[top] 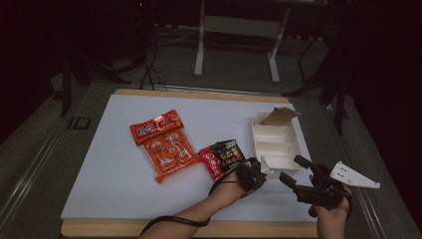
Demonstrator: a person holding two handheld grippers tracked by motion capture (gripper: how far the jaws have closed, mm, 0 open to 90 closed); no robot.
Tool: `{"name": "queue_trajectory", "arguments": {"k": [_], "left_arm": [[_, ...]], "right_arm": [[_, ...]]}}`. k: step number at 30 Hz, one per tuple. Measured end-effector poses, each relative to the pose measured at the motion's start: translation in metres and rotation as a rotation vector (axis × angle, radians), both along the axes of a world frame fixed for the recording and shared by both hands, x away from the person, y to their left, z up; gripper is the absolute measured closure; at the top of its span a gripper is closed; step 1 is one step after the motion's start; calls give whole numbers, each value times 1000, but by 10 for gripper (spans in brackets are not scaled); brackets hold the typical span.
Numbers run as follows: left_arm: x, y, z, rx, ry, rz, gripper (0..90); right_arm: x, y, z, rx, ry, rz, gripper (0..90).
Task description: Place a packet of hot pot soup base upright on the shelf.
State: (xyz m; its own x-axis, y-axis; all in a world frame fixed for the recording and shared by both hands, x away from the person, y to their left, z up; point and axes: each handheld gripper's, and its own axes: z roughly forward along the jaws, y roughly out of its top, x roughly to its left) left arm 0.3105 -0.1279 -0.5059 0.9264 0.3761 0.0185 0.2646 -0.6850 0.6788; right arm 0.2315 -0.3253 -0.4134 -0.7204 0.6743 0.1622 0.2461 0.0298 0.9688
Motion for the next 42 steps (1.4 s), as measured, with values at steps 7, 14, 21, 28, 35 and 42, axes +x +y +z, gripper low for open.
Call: {"name": "queue_trajectory", "arguments": {"k": [7, 14, 21, 28, 35, 42], "left_arm": [[5, -4, -6, 36, 5, 39, 900], [0, 0, -5, 38, 22, 37, 900], [-10, 9, -4, 35, 34, 36, 900], [-17, 31, -2, 12, 64, 68, 900], [-22, 46, 3, -71, 95, 63, 900], [-17, 27, 9, -67, 96, 58, 900]], "right_arm": [[0, 2, 0, -5, 2, 7, 145], [1, 0, -1, -1, 9, 5, 145], [0, 1, -1, -1, 9, 8, 145], [0, 2, -2, -10, 12, 9, 145], [2, 6, -4, -20, 18, 19, 145], [2, 13, -5, -33, 24, 40, 145]]}}
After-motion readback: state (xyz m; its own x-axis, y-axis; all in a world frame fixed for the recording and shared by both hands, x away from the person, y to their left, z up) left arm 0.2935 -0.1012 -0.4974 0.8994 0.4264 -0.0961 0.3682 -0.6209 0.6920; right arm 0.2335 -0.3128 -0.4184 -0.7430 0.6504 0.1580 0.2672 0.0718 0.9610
